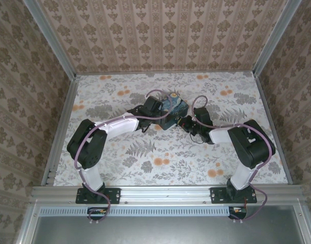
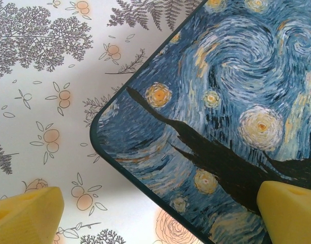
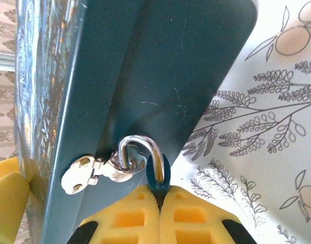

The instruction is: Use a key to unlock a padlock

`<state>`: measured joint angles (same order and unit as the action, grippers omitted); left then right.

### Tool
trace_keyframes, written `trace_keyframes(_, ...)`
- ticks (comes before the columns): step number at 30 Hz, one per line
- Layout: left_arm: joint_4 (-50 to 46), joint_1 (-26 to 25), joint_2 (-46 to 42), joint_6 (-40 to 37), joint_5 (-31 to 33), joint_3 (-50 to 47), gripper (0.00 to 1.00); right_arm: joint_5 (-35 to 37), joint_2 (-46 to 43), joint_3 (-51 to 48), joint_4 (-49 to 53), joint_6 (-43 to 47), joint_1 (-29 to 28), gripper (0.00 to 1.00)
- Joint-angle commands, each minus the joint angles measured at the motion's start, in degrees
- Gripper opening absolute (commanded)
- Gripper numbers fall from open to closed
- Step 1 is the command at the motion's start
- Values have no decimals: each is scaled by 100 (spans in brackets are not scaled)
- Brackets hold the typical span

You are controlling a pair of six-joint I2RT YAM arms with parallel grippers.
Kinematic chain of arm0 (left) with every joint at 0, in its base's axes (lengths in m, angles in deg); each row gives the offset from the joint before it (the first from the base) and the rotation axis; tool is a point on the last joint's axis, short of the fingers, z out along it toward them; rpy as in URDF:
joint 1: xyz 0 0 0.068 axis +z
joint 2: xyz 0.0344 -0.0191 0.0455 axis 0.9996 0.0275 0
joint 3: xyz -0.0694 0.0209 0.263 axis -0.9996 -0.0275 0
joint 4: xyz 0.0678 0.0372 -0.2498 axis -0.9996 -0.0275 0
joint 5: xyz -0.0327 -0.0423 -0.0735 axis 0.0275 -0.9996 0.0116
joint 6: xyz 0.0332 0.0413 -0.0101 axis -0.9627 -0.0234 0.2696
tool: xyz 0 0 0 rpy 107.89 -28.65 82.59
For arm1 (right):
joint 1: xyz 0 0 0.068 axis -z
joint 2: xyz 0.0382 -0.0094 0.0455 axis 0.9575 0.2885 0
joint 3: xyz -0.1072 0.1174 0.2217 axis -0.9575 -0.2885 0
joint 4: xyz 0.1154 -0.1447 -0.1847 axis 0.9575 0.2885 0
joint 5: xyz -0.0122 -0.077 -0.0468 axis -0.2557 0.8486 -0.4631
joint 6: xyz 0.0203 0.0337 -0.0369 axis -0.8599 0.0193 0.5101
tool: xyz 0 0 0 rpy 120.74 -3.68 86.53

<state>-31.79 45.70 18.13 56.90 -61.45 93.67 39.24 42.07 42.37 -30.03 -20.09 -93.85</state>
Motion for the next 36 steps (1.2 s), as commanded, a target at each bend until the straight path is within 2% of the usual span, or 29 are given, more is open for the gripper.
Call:
trace_keyframes(1, -1062, 4, 413, -126, -25, -206, 100, 74, -96, 230, 620, 551, 185, 0)
trace_keyframes(9, -1119, 1, 491, -156, -78, -160, 100, 214, -86, 646, 1772, 1379, 296, 0)
trace_keyframes(14, -1134, 7, 546, -165, -95, -131, 100, 349, -17, 823, 2232, 1565, 296, 0)
trace_keyframes(16, -1134, 1, 564, -149, -100, -119, 99, 340, 3, 775, 2123, 1503, 296, 0)
trace_keyframes(22, -1141, 9, 607, -141, -126, -104, 99, -291, 331, 353, 687, 499, 387, 0)
trace_keyframes(26, -1131, 10, 621, -135, -134, -126, 99, -464, 525, 268, 139, 95, 412, 0)
trace_keyframes(32, -1112, 37, 656, -159, -161, -135, 99, -409, 455, 330, 265, 178, 456, 0)
trace_keyframes(36, -1107, 49, 678, -190, -192, -146, 99, -518, 424, 663, 664, 435, 732, 0)
